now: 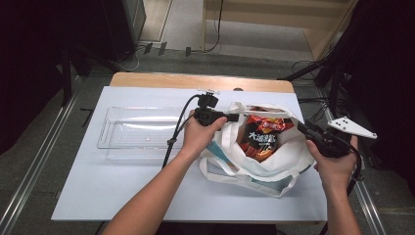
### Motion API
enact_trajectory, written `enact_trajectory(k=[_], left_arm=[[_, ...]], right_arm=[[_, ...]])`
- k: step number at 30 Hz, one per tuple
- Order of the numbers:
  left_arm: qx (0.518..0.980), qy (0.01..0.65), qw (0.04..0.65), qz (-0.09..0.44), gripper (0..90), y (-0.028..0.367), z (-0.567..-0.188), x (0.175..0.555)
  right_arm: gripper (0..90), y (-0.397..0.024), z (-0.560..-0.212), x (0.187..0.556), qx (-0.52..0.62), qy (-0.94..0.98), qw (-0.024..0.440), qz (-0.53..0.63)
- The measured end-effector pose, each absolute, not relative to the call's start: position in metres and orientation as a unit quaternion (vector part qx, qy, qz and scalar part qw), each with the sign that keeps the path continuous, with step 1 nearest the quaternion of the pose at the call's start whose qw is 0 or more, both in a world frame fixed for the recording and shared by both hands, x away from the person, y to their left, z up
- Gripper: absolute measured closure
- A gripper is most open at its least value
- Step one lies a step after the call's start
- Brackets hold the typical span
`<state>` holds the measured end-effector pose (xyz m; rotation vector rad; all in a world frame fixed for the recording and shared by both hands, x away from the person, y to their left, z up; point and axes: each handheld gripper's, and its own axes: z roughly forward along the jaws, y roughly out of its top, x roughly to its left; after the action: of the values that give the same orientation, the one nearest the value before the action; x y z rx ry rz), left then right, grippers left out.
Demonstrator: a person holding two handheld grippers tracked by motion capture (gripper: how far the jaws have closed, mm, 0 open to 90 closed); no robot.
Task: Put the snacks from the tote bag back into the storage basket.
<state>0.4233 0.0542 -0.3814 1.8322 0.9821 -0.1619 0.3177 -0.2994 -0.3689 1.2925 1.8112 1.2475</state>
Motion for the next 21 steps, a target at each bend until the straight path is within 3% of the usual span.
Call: enact_trajectory(k=[5, 6, 12, 16, 21], left_arm=[[0.757, 0.378, 0.530, -0.059, 72.3, 0.059, -0.377, 0.415], [0.760, 0.362, 0.537, -0.059, 77.4, 0.060, -0.374, 0.411], [0.784, 0.295, 0.542, -0.059, 80.5, 0.057, -0.359, 0.397], [0.785, 0.294, 0.539, -0.081, 81.0, 0.058, -0.360, 0.399], [0.791, 0.300, 0.525, -0.092, 81.4, 0.057, -0.366, 0.401]], right_arm=[[79.8, -0.305, -0.372, 0.312, 0.480, 0.687, 0.291, 0.461], [89.7, -0.306, -0.374, 0.311, 0.477, 0.694, 0.287, 0.457], [90.0, -0.308, -0.366, 0.305, 0.476, 0.664, 0.308, 0.487], [90.0, -0.306, -0.355, 0.304, 0.474, 0.642, 0.350, 0.492], [90.0, -0.301, -0.360, 0.327, 0.493, 0.640, 0.353, 0.472]])
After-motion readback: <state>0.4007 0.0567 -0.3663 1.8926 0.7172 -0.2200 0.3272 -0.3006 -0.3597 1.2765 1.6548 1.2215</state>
